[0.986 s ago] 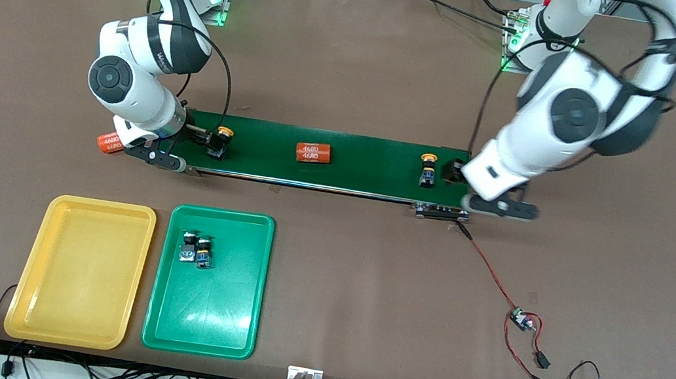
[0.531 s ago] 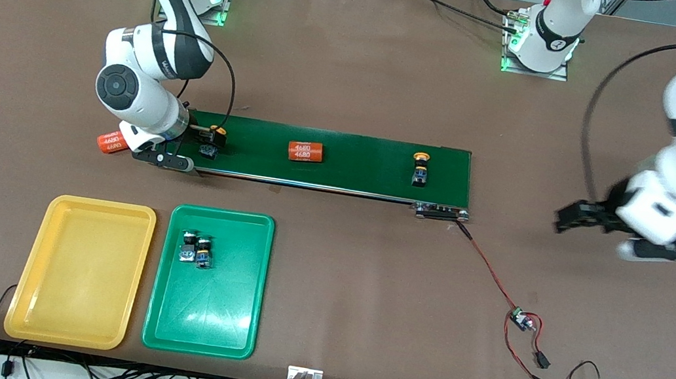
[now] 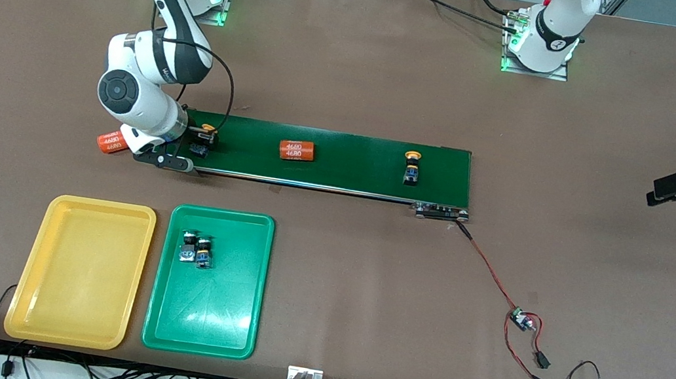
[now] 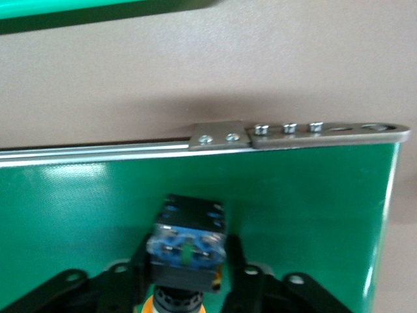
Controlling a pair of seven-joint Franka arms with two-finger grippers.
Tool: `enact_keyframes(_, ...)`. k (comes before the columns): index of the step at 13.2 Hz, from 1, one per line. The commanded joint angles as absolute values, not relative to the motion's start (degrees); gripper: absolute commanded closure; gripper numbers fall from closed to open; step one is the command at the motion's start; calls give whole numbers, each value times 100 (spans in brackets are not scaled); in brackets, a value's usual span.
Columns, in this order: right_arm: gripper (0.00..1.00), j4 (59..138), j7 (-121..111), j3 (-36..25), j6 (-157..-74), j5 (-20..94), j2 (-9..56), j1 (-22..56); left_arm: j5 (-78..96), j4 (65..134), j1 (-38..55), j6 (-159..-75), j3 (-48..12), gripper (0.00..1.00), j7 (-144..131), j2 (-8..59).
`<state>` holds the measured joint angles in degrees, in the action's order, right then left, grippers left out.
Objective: Sort buttons by color to trays
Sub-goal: 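Carry the button toward the yellow tray while the left gripper withdraws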
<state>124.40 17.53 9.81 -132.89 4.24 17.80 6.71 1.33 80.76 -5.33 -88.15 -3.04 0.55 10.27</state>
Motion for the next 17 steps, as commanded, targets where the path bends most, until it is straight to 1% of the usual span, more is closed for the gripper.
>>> enact_keyframes(1, 90, 12446, 1600, 1002, -13307, 396, 1758, 580, 132, 7918, -264, -8517, -88, 0, 168, 1020)
enact_keyframes(3, 92, 12149, 1399, 932, -13141, 404, 1705, 519, 132, 7945, -264, -8586, -105, 0, -60, 932)
enact_keyframes(5, 92, 11587, 1188, 853, -12807, 396, 1740, 422, 141, 8015, -255, -8683, -123, 0, -210, 853)
enact_keyframes(7, 92, 11095, 1099, 756, -12797, 300, 1862, 404, 132, 8051, -290, -8745, -114, 0, -211, 844)
enact_keyframes(8, 92, 10665, 1099, 651, -12658, 81, 2055, 404, 141, 8025, -290, -8745, -106, 0, -167, 844)
enact_keyframes(10, 92, 9577, 1073, 502, -11808, -105, 2660, 396, 123, 7963, -246, -8710, -114, 0, -80, 896)
enact_keyframes(11, 92, 9276, 1055, 405, -11612, -158, 2828, 396, 123, 7963, -237, -8753, -114, 0, -131, 923)
enact_keyframes(13, 92, 8967, 688, 230, -11636, -316, 3144, 308, 158, 7876, -299, -8745, -79, 0, -70, 914)
enact_keyframes(15, 92, 8116, 310, -51, -11575, -316, 3741, 299, 159, 7744, -273, -8754, -97, 0, -105, 923)
enact_keyframes(17, 92, 7640, -130, -324, -11942, -316, 4234, 255, 141, 7778, -307, -8675, -97, 0, -62, 905)
